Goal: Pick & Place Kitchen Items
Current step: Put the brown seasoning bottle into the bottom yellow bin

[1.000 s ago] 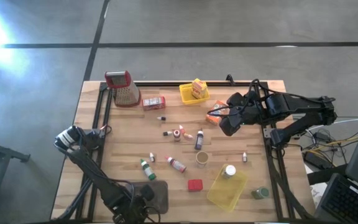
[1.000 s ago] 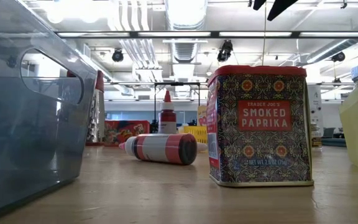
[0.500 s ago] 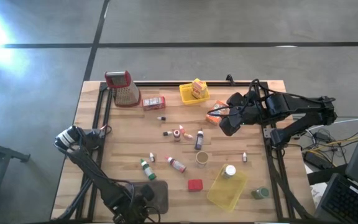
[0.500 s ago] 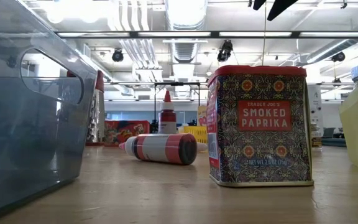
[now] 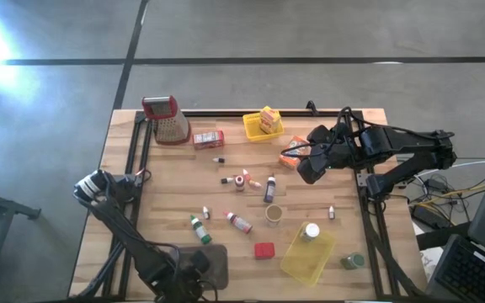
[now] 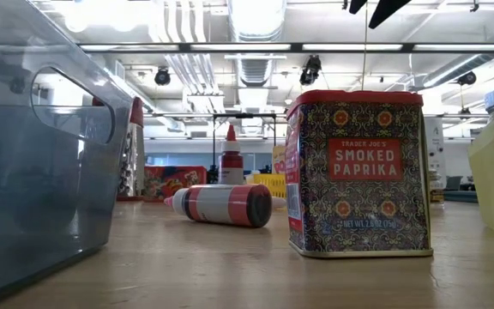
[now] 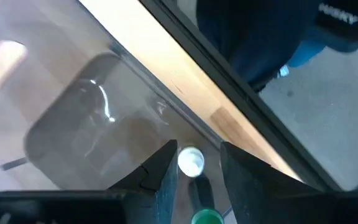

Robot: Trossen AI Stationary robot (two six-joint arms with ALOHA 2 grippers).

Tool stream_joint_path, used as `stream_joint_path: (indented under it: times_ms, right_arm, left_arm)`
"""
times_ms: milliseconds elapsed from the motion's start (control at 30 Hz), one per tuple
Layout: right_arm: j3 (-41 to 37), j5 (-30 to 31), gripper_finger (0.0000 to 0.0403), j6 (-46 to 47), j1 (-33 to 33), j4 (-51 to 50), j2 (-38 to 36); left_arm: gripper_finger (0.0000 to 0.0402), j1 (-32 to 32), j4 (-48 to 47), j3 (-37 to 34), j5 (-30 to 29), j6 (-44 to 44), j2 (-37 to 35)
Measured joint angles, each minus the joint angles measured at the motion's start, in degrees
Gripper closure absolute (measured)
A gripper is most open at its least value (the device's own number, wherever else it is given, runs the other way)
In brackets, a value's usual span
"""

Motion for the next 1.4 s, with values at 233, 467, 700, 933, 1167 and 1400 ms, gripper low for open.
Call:
stream_joint_path:
  times_ms: [233, 467, 700, 933, 1167, 1400]
  right_arm:
    - [0.0, 0.0, 0.0039, 0.0, 0.0, 0.1, 0.0]
    - [0.0, 0.0, 0.0039, 0.0, 0.0, 0.1, 0.0]
    - [0.0, 0.0, 0.0039, 0.0, 0.0, 0.1, 0.0]
    - [0.0, 0.0, 0.0039, 0.0, 0.0, 0.1, 0.0]
    - [0.0, 0.0, 0.0039, 0.0, 0.0, 0.1, 0.0]
    - [0.0, 0.0, 0.0039, 0.0, 0.0, 0.2, 0.0]
  left_arm:
    - [0.0276, 0.8, -6.3, 5.9, -12.4, -5.5, -0.2]
    - [0.0284, 4.3, -6.8, 9.1, -29.2, -13.7, -0.2]
    - [0.031, 10.4, -7.0, 9.5, -37.8, -10.2, -3.4]
    - [0.0324, 18.5, -2.1, 7.2, -41.3, -3.4, -11.6]
    - [0.0324, 32.7, 13.7, -2.8, -31.9, 2.5, -22.0]
    - [0.0322, 47.4, 21.7, -10.8, -27.5, -1.1, -30.0]
